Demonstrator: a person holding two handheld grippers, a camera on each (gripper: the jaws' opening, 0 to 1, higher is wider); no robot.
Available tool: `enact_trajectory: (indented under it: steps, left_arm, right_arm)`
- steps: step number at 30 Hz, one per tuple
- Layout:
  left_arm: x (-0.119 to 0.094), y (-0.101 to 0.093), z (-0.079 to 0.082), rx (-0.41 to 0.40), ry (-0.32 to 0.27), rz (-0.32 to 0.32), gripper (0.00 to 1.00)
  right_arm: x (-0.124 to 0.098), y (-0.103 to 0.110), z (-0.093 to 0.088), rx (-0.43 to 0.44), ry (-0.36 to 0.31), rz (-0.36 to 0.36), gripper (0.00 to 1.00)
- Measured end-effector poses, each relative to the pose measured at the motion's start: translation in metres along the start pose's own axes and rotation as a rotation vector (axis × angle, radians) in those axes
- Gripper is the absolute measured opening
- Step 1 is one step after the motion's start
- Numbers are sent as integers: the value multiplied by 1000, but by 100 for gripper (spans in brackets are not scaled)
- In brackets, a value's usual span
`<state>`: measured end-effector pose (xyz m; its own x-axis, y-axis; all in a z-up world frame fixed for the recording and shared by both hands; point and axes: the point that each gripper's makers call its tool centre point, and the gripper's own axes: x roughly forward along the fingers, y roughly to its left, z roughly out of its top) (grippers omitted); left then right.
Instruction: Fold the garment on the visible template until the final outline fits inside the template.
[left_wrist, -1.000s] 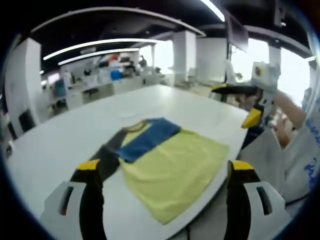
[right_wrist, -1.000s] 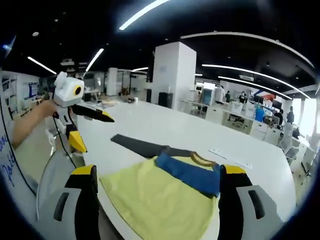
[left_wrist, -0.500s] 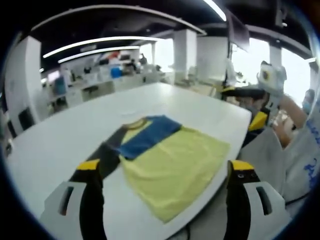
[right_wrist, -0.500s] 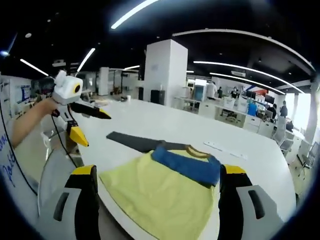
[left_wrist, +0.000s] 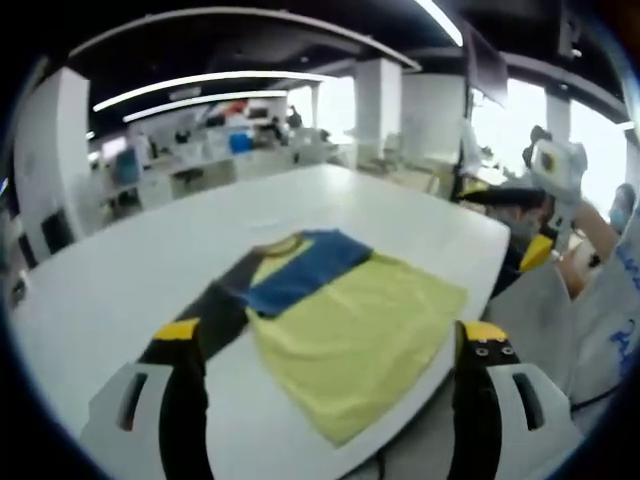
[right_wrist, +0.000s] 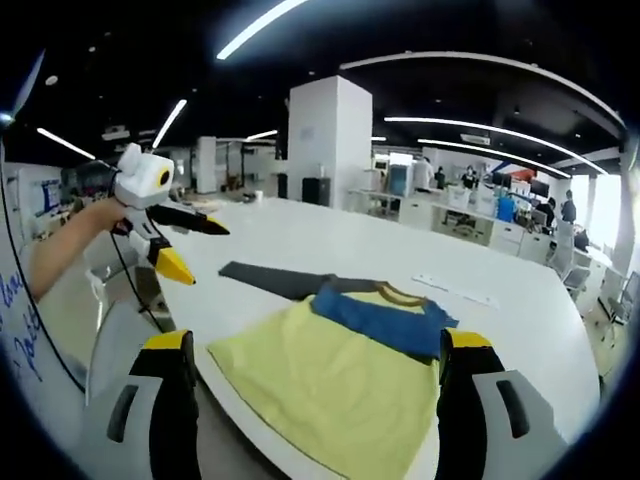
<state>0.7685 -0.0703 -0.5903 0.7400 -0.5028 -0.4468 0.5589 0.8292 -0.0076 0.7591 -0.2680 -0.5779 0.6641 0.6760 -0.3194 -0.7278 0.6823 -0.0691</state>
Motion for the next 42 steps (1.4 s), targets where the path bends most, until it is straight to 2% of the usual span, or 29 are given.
enact_trajectory:
  steps: [6, 14, 18, 23, 29, 42]
  left_arm:
    - [0, 8, -3, 0, 11, 17, 99]
    - [-6, 34, -4, -10, 10, 69, 97]
    - [-9, 49, -9, -18, 18, 110, 96]
    - [-12, 57, -15, -28, 14, 130, 96]
    - [-18, 75, -22, -42, 20, 167, 95]
    - [-25, 103, -26, -42, 27, 199, 94]
  right_arm:
    - [2, -2, 2, -4, -2, -2, 100]
    - [2, -6, -1, 2, 7, -9, 100]
    - [2, -8, -3, 9, 9, -16, 100]
    - [3, -9, -4, 11, 17, -19, 100]
    - [3, -8, -1, 22, 8, -14, 100]
    - [8, -1, -1, 20, 24, -1, 100]
